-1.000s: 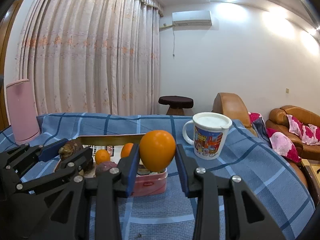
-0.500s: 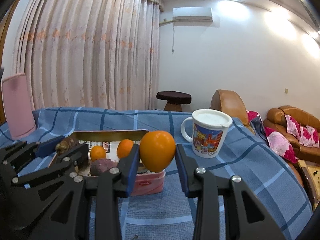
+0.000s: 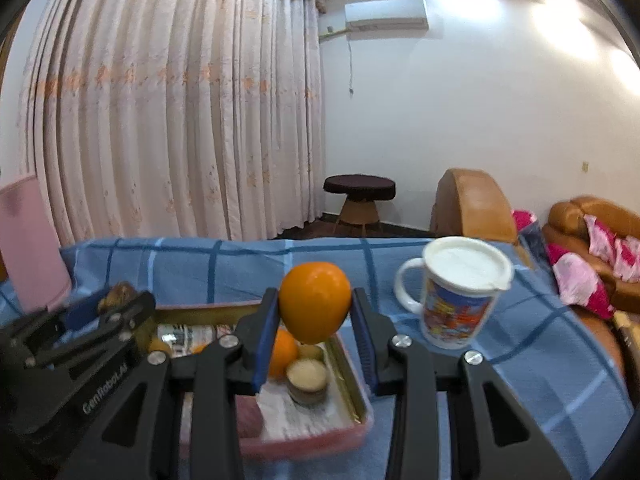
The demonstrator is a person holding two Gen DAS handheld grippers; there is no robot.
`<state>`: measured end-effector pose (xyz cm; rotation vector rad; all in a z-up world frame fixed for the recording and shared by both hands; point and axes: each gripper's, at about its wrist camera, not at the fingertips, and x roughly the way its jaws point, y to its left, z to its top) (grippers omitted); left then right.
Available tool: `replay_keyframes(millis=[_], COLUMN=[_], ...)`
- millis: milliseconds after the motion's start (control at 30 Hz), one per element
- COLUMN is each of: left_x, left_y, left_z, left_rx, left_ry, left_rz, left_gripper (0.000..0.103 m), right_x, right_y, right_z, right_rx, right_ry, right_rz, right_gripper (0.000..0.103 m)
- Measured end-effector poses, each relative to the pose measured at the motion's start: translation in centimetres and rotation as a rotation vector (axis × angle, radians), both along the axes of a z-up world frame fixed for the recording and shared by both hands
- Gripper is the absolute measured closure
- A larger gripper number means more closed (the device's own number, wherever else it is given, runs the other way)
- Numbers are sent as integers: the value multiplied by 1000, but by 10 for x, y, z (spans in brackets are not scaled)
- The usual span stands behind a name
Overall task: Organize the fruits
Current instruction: 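Lower both fruits into the pink tin and open both grippers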
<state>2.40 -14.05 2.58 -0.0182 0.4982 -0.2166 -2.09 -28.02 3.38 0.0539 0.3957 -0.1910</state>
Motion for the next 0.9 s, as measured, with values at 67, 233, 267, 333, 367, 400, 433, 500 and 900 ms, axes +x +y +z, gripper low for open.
replay_keyframes(millis=[67,233,267,333,367,400,433,500,900], left_x=[7,25,25,25,25,25,26,26,29], left_y=[2,3,1,-3,-5,-8,-9,-12,-27], left_z=[-1,-7,-8,-8,-7,-8,-9,-12,-26], left_rx=[6,5,15,33,43,53,62,86,184], left_ry=[11,85,87,85,86,91,95,105,151], left_rz=[8,8,2,-9,-10,-14,-16,-16,-40], left_gripper=[62,62,62,62,62,62,62,62,62], right_x=[14,38,41,42,43,45,46,49,60], right_y=[1,-4,-7,-9,-11,-11,-11,-9,-6], right_z=[-2,-12,-14,-19,-21,-23,-24,-26,-32], right_rx=[19,71,78,77,77,80,83,79,42], right_ry=[15,66,72,86,94,104,110,125,177], right_rz=[13,17,16,13,14,18,22,34,94], right_gripper=[64,64,64,64,64,64,64,64,64])
